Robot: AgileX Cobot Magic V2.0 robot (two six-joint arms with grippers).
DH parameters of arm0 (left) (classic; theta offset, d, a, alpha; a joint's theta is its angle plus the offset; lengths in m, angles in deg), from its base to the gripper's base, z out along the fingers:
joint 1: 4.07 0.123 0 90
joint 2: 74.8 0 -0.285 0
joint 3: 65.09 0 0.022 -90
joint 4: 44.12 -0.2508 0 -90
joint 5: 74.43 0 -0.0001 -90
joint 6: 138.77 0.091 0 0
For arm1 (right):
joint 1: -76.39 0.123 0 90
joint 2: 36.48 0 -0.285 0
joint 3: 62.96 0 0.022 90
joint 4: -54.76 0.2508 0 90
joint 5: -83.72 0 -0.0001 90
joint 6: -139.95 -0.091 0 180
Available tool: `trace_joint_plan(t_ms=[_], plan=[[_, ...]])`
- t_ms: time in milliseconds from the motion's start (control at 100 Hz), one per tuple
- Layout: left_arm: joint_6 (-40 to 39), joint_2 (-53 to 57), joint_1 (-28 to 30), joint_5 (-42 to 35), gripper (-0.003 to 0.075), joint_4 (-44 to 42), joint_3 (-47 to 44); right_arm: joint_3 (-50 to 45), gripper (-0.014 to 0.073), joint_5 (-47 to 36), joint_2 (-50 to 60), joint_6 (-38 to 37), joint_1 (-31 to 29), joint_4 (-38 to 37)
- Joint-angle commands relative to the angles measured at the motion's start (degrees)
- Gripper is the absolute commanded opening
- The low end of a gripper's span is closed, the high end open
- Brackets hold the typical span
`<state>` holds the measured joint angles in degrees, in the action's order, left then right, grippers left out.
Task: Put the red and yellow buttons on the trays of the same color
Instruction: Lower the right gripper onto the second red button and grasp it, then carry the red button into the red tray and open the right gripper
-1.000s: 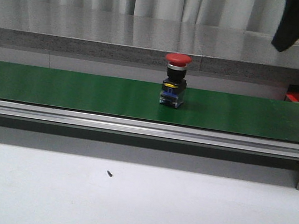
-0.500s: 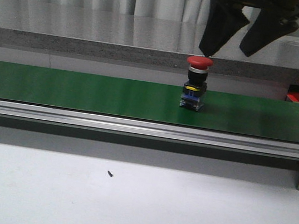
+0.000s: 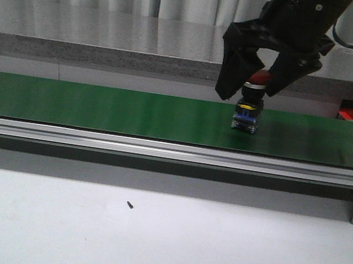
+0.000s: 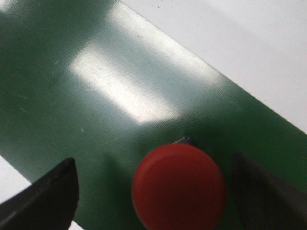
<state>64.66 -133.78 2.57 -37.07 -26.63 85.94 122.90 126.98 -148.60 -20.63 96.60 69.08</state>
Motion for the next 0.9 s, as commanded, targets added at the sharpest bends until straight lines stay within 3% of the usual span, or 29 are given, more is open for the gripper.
trace_joint_plan(t_ms=[0, 100, 220, 290, 560, 700, 890], plan=[[0.0, 0.4, -0.3, -3.8, -0.002, 1.3, 1.5, 1.4, 0.0572, -2.4, 2.0, -0.2, 0.0, 0.9], [0.0, 0.4, -0.3, -3.8, -0.002, 1.3, 1.5, 1.4, 0.0411, -2.4, 2.0, -0.4, 0.0, 0.8], [0.0, 0.4, -0.3, -3.8, -0.002, 1.3, 1.5, 1.6, 0.0155, -1.3, 2.1, -0.4, -0.1, 0.2], [0.0, 0.4, -0.3, -3.8, -0.002, 1.3, 1.5, 2.3, 0.0069, 0.2, 2.2, -0.4, -0.2, -0.6], [0.0, 0.4, -0.3, -3.8, -0.002, 1.3, 1.5, 8.6, 0.0051, 9.1, 3.3, -0.5, -4.6, -1.8], [0.0, 0.4, -0.3, -3.8, -0.002, 1.3, 1.5, 11.1, 0.0051, 9.8, 5.5, -0.5, -11.8, -1.7], [0.0, 0.4, -0.3, -3.8, -0.002, 1.3, 1.5, 11.6, 0.0051, 8.5, 7.8, -0.5, -26.0, -1.0]])
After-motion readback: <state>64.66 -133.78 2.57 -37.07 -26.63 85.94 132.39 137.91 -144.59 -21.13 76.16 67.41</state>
